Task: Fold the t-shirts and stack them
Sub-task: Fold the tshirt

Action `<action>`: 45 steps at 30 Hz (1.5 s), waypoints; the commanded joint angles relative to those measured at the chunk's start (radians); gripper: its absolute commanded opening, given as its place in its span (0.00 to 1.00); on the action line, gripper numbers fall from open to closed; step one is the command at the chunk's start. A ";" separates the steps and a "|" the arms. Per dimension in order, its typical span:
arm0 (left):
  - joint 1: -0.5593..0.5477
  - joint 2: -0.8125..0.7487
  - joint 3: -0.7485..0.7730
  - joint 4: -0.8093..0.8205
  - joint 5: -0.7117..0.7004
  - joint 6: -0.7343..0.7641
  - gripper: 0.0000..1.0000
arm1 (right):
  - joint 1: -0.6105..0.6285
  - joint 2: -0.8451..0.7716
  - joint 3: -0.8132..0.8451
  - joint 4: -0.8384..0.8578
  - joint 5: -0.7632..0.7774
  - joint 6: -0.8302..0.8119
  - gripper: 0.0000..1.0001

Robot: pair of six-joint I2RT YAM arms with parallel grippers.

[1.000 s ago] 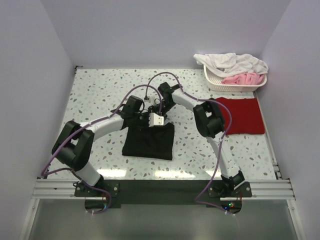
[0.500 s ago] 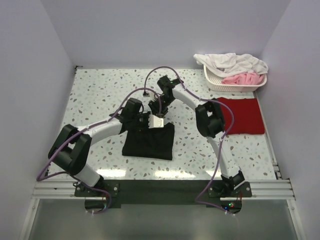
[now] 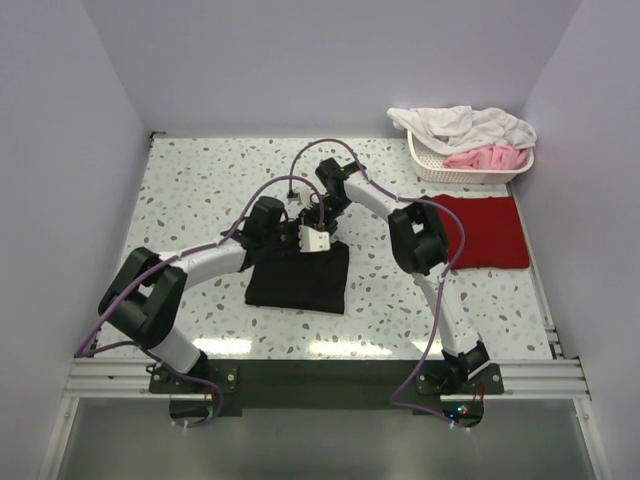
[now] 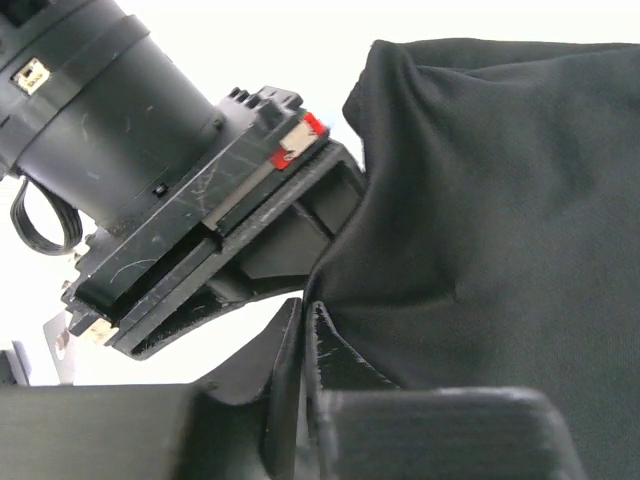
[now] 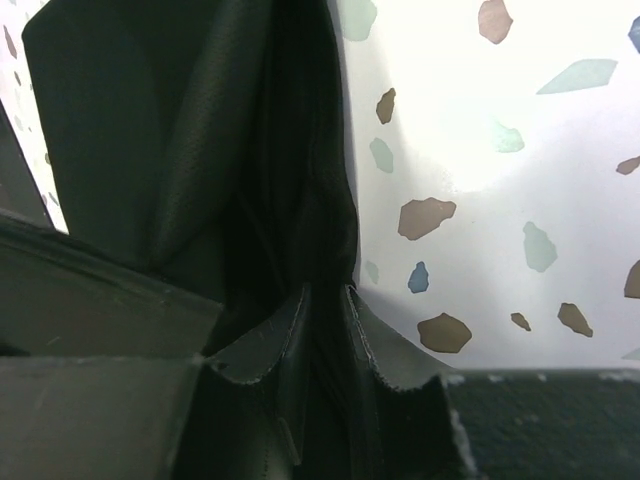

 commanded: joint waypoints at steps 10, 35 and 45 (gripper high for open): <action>0.063 -0.162 0.089 -0.202 0.053 -0.137 0.39 | -0.011 -0.107 0.113 -0.056 0.285 -0.114 0.46; 0.404 0.502 0.758 -0.966 0.405 -0.362 0.44 | -0.146 -0.261 -0.117 -0.174 0.098 -0.107 0.62; 0.406 0.527 0.732 -0.944 0.348 -0.372 0.39 | -0.143 -0.225 -0.152 -0.162 0.095 -0.117 0.59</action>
